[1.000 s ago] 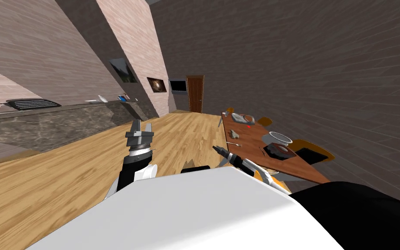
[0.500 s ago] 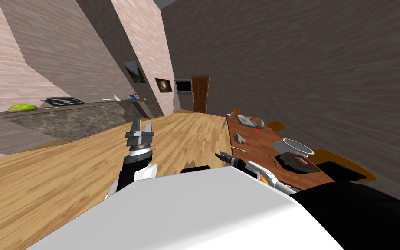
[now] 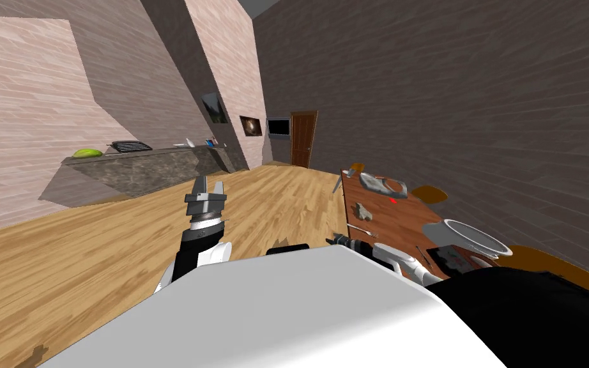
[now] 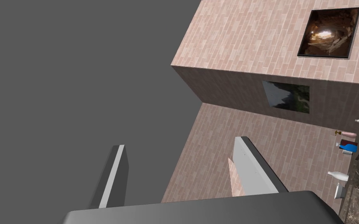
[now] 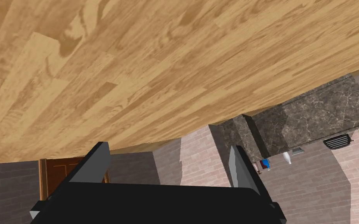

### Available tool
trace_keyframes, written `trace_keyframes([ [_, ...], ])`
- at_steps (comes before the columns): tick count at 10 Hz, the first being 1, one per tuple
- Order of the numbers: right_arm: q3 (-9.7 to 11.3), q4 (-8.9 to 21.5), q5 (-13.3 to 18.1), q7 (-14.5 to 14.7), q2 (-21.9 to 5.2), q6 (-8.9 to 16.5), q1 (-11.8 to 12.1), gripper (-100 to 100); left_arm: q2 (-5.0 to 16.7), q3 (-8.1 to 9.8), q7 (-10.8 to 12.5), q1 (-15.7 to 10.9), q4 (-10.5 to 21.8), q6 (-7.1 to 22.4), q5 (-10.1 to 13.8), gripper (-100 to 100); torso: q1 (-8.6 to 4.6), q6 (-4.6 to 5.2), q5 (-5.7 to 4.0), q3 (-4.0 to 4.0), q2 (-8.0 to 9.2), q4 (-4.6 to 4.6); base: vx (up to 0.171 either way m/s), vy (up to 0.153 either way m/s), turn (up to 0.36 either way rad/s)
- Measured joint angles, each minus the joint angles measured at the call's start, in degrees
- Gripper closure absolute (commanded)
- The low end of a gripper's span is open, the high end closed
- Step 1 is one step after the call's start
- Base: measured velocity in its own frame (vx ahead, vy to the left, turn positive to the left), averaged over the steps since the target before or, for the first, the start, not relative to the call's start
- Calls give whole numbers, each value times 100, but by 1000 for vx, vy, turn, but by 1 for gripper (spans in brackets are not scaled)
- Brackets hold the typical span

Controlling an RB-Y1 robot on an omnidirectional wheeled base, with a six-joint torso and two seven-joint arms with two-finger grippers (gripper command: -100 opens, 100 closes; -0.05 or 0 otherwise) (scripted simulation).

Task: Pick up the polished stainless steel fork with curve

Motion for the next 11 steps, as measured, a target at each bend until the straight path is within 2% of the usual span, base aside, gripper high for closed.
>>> trace_keyframes([
  [1,146,233,119,60,-55,10,-84,-100,0,1,0,1,0,0,0,0,-3,3,-4,0,2,0,66,-62,161],
  [2,359,326,273,33,-248,143,-160,-100,0,0,0,0,0,0,0,0,-1,0,-1,2,4,1,43,-44,79],
  [4,625,575,448,-9,-622,210,-251,-100,0,0,0,0,0,0,0,0,8,1,1,8,15,3,45,-54,206],
  [5,848,713,626,6,-819,318,-258,-100,0,0,0,0,0,0,0,0,0,1,-1,7,12,3,63,-96,216],
  [6,984,632,765,57,-1137,500,-73,-100,0,1,0,0,0,0,0,0,-8,4,-2,5,10,2,62,-83,43],
  [7,1091,716,861,101,-1178,558,-101,-100,0,1,0,1,0,0,0,0,-4,5,-5,5,9,2,40,-34,-21],
  [9,1143,942,912,145,-1125,503,-163,-100,-1,0,0,0,0,0,0,0,26,6,2,13,24,5,19,-7,62],
  [10,1291,1083,1022,158,-1182,537,-209,-100,0,0,0,0,0,0,0,0,21,2,3,12,22,5,48,-80,222],
  [11,1386,1172,1119,204,-1388,576,-126,-100,0,0,0,0,0,0,0,0,2,2,1,9,16,4,56,-129,170],
])
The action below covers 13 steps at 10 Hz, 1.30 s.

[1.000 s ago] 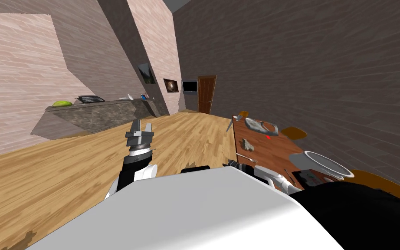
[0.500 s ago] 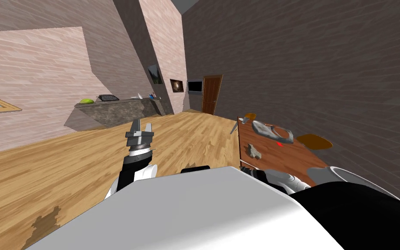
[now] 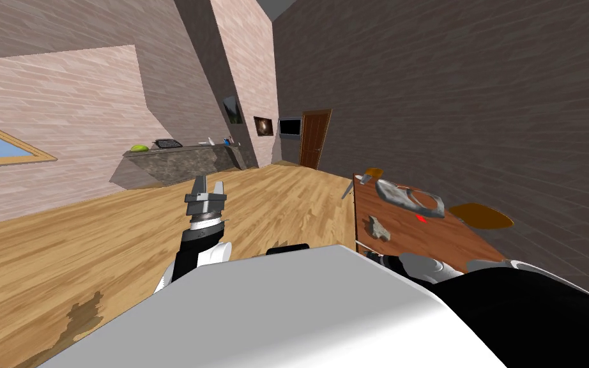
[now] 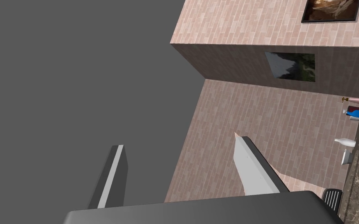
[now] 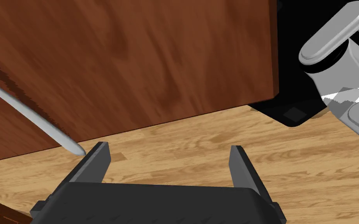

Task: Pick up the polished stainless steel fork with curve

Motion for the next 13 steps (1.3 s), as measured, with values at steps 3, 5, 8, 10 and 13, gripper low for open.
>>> trace_keyframes([
  [3,546,355,361,-52,-233,164,-206,-100,0,0,0,1,0,0,0,0,2,2,-4,-2,-4,-1,45,-62,65],
  [5,603,502,466,141,-322,200,22,-100,0,0,0,1,0,0,0,0,-8,2,-3,-6,-11,-2,82,-111,147],
  [8,1058,596,727,149,-359,442,11,-100,0,1,0,1,0,0,0,0,-18,3,-9,-4,-6,-1,57,-113,102],
  [10,1250,783,844,213,-265,433,24,-100,0,1,0,1,0,0,0,0,-10,4,-7,-7,-12,-3,69,-104,71],
  [13,1529,647,943,168,-278,605,74,0,0,0,0,1,0,0,0,0,12,4,-4,-2,-2,-1,33,-51,23],
])
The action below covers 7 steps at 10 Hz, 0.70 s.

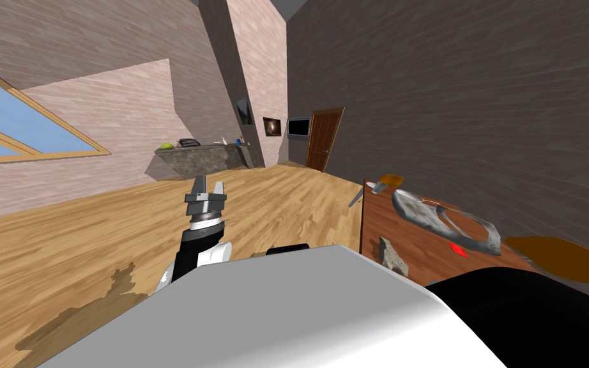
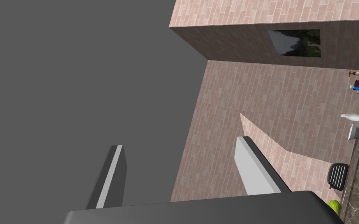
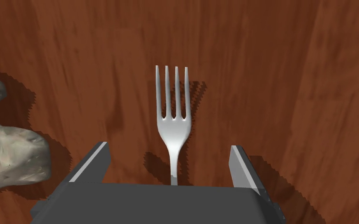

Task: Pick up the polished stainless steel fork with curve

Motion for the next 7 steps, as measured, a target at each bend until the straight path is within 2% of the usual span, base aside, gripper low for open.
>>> trace_keyframes([
  [1,-2,1,-1,1,0,-1,-1,-100,0,0,0,0,0,0,0,0,14,1,4,5,9,2,2,-20,51],
  [5,-4,408,7,109,476,42,-30,-100,0,0,0,-1,0,0,0,0,9,1,3,10,16,4,-1,-27,47],
  [6,-6,423,7,117,489,41,-32,100,0,0,0,0,0,0,0,0,15,1,5,10,16,4,0,0,0],
  [7,-5,422,7,116,488,41,-32,100,0,0,0,0,0,0,0,0,20,1,6,9,15,4,-4,3,-15],
])
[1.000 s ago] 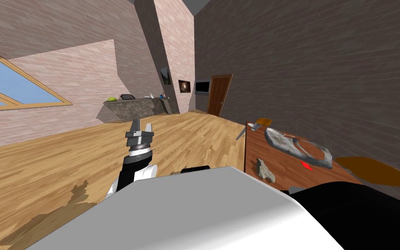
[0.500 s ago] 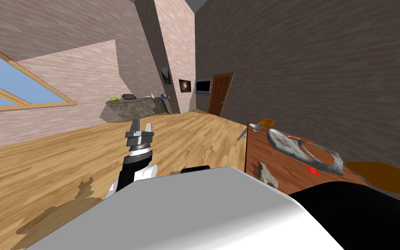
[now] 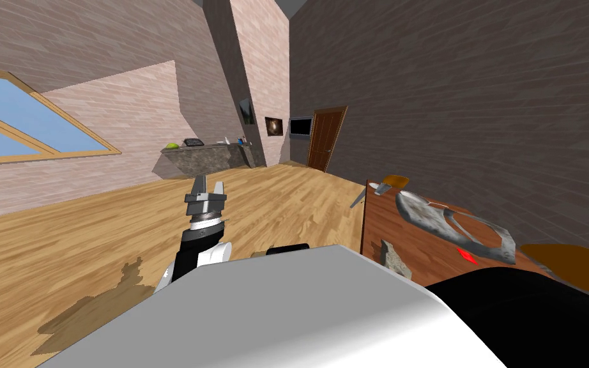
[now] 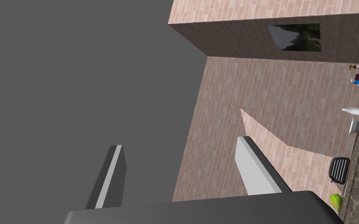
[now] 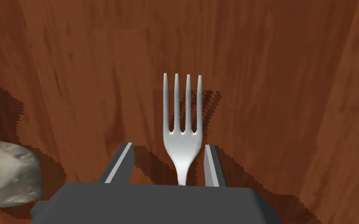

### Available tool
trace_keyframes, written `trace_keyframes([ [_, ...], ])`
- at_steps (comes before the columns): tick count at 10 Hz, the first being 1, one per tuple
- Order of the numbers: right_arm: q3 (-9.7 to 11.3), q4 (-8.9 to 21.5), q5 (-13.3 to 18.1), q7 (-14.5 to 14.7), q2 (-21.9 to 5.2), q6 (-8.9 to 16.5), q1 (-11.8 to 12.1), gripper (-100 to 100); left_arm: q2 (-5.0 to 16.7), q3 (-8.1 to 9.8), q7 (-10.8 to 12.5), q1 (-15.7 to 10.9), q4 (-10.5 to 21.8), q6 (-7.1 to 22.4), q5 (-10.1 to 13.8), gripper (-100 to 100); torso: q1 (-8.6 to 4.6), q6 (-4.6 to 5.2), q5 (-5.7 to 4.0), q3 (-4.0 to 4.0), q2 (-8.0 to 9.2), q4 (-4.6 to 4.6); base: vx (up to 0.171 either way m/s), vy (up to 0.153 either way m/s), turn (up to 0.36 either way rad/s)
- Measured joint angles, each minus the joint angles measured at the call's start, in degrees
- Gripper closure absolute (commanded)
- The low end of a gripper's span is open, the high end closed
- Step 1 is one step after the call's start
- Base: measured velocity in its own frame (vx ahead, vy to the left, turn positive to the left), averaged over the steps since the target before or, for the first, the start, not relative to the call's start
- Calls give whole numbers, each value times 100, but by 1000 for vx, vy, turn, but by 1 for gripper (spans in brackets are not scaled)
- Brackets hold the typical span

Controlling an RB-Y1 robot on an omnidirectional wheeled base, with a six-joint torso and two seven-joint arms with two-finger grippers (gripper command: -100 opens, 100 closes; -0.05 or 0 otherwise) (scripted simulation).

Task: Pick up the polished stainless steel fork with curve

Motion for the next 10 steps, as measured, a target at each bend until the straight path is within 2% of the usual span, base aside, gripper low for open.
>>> trace_keyframes([
  [3,5,-7,0,1,2,-8,6,100,0,0,0,0,0,0,0,0,-26,-7,-13,-1,-4,2,0,0,0],
  [4,5,-7,0,1,2,-8,6,0,0,0,0,0,0,0,0,0,-28,-6,-14,-2,-5,2,0,0,0],
  [5,5,-7,0,1,2,-8,6,100,0,0,0,0,0,0,0,0,-29,-6,-14,-2,-5,2,0,16,-66],
  [7,-65,-112,-12,9,-157,-53,46,100,0,0,0,0,0,0,0,0,-17,-5,-9,-1,-5,2,1,27,-42],
  [9,-13,-292,-9,-65,-354,-52,25,100,0,0,0,0,0,0,0,0,-15,-7,-8,-2,-6,2,2,17,-24],
  [10,-10,-306,-9,-77,-369,-50,25,0,0,0,0,0,0,0,0,0,-20,-6,-11,-1,-5,3,0,0,0],
])
